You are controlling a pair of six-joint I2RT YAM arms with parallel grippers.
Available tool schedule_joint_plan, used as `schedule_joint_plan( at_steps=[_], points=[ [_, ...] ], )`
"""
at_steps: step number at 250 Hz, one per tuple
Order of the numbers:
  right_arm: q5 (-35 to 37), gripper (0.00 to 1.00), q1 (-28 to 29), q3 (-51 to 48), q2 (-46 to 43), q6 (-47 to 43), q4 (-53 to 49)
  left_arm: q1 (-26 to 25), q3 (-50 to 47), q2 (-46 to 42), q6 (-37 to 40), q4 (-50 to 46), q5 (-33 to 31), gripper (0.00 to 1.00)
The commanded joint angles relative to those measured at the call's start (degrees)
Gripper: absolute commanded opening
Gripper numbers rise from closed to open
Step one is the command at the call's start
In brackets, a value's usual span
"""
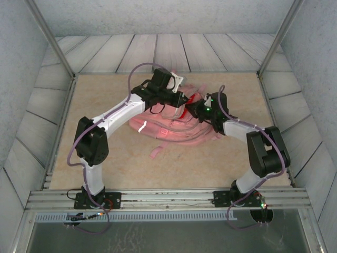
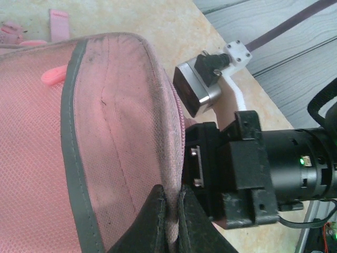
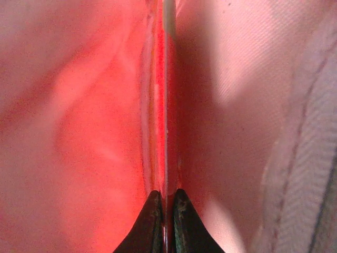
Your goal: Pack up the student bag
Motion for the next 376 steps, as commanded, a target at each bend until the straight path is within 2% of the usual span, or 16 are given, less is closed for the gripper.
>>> schedule_joint_plan(
  at_steps=[1,70,123,176,212,236,281,314,361,376],
  points=[
    [1.8,0.00,2.0,2.7,2.8,0.3,2.2,-0.8,3.2,-1.6,0.9,5.2,3.1,0.00],
    [1.5,0.00,3.5,6.2,6.8,-0.9,1.8,-0.9,2.5,-1.9,1.1,5.0,3.6,0.00],
    [0.5,0.20,3.3,6.4,4.7,-7.2,-3.5,-0.8,1.8,-1.7,2.7,4.7,2.2,0.00],
    [0.1,0.44,2.5,5.7,-1.3,-15.0,-14.2,-0.7,1.5,-0.7,3.8,4.1,1.6,0.00],
    [1.1,0.49,1.1,5.1,-7.0,-20.0,-21.3,-0.8,0.9,-0.4,3.8,4.5,1.4,0.00],
    [4.3,0.49,0.5,5.8,-11.4,-24.9,-28.3,-0.7,0.7,-0.1,3.9,4.4,1.4,0.00],
    [14.6,0.53,-0.4,6.4,-18.8,-32.2,-40.7,-0.7,-0.6,1.6,5.7,4.0,0.4,0.00],
    [22.6,0.55,-0.4,6.9,-22.6,-35.6,-46.0,-0.8,-0.9,3.8,6.5,4.6,1.3,0.00],
    [25.0,0.58,-0.4,5.9,-24.5,-36.9,-46.9,-1.2,0.2,7.4,6.6,4.5,2.5,0.03],
    [24.6,0.58,-0.4,5.8,-24.0,-37.1,-46.7,-1.1,1.0,8.1,7.9,3.3,4.3,0.09]
  ],
)
